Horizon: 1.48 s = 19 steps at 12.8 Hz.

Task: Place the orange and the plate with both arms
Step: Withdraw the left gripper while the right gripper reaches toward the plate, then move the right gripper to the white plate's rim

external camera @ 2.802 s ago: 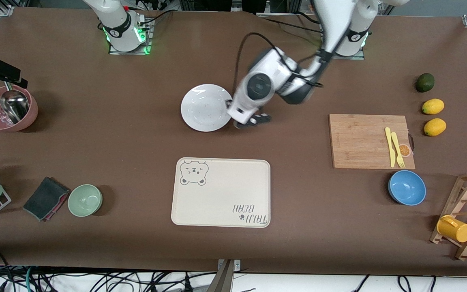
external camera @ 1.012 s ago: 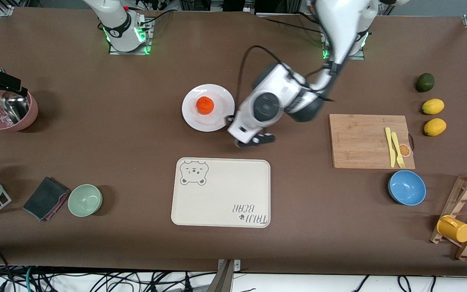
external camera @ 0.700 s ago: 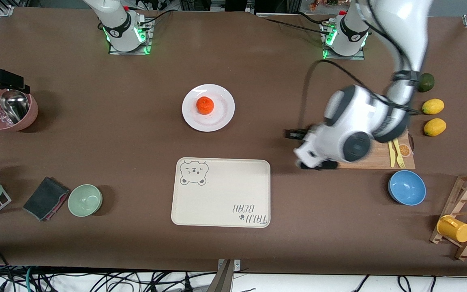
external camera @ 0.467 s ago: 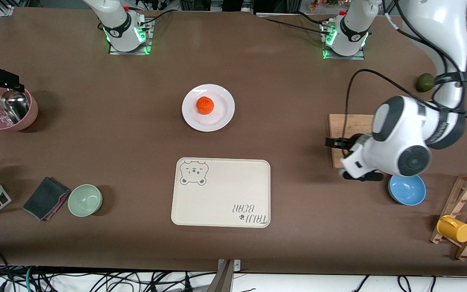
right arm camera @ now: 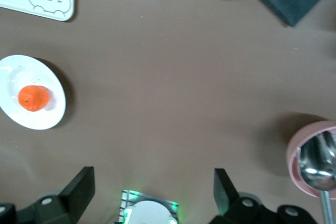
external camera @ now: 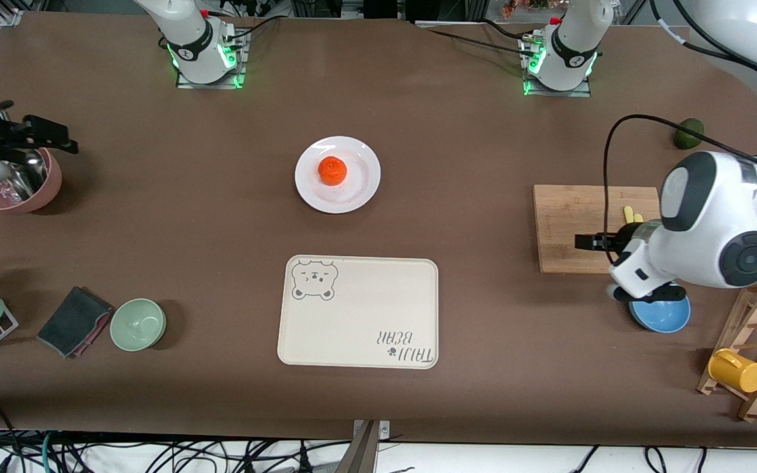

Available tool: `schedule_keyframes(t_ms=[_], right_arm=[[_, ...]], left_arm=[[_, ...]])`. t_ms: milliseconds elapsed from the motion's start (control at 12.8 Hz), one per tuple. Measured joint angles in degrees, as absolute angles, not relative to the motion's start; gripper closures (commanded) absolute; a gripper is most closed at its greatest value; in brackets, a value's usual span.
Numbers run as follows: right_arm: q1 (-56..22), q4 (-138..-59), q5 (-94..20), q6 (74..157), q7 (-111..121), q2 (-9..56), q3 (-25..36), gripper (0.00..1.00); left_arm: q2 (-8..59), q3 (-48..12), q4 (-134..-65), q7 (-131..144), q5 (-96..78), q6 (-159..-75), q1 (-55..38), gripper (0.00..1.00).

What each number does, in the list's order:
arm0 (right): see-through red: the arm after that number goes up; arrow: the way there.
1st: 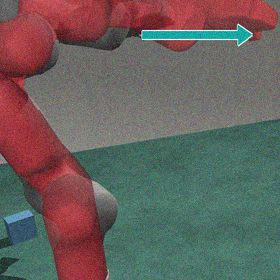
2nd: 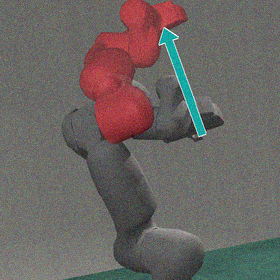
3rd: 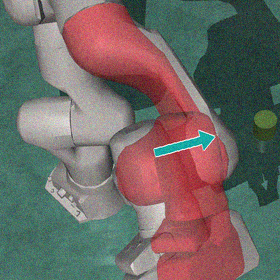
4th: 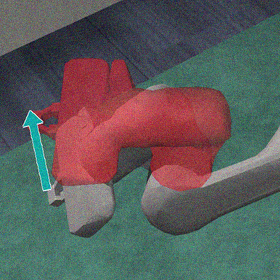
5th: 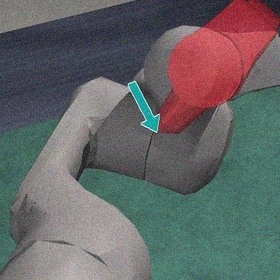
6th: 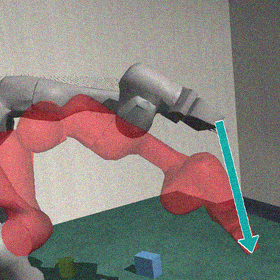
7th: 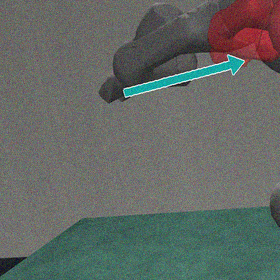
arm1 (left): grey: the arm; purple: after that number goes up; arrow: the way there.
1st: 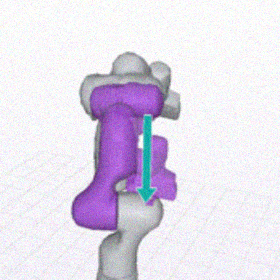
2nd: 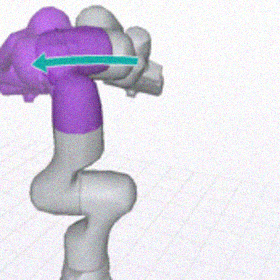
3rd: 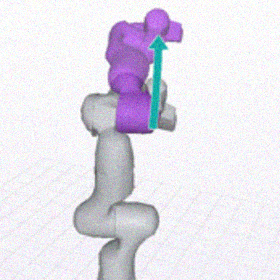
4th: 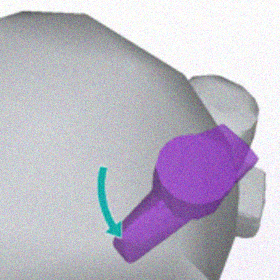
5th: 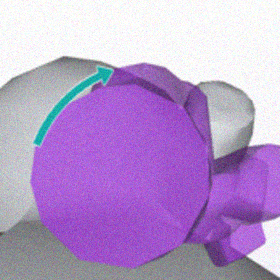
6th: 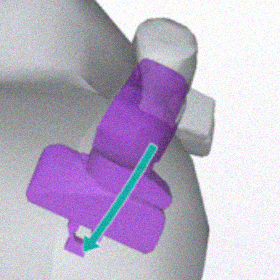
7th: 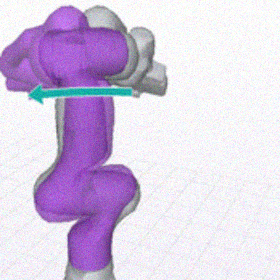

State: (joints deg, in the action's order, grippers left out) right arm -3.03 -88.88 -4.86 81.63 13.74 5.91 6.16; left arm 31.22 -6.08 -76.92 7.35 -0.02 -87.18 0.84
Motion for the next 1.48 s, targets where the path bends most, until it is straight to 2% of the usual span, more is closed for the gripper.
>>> schedule_keyframes(t_ms=[311,467,700,1012,1245,1479], right_arm=[[-4.74,-88.81,-5.06,81.80,11.70,6.18,6.03,0.00],[-4.56,-88.74,-5.06,82.00,11.69,6.08,6.34,0.00],[-4.58,-90.25,-6.15,85.40,9.89,5.95,6.23,0.00],[-4.59,-104.04,-18.23,99.13,9.04,4.22,5.92,0.00],[-4.60,-115.30,-27.27,110.16,9.46,3.72,4.01,0.00],[-4.63,-123.66,-38.68,119.16,15.99,4.15,0.96,0.00]], left_arm=[[28.63,-6.04,-76.22,-3.38,-0.02,-91.79,5.51,0.00],[24.55,-5.95,-77.60,-5.52,-0.01,-94.15,5.84,0.00],[15.43,-5.94,-83.31,-5.74,0.04,-96.72,4.06,0.00],[4.97,-4.48,-93.44,-5.76,0.17,-98.54,1.67,0.00],[1.35,-0.47,-95.54,-6.39,0.18,-96.15,0.38,0.00],[-0.05,0.68,-96.09,-7.40,0.17,-94.36,-1.16,0.00]])
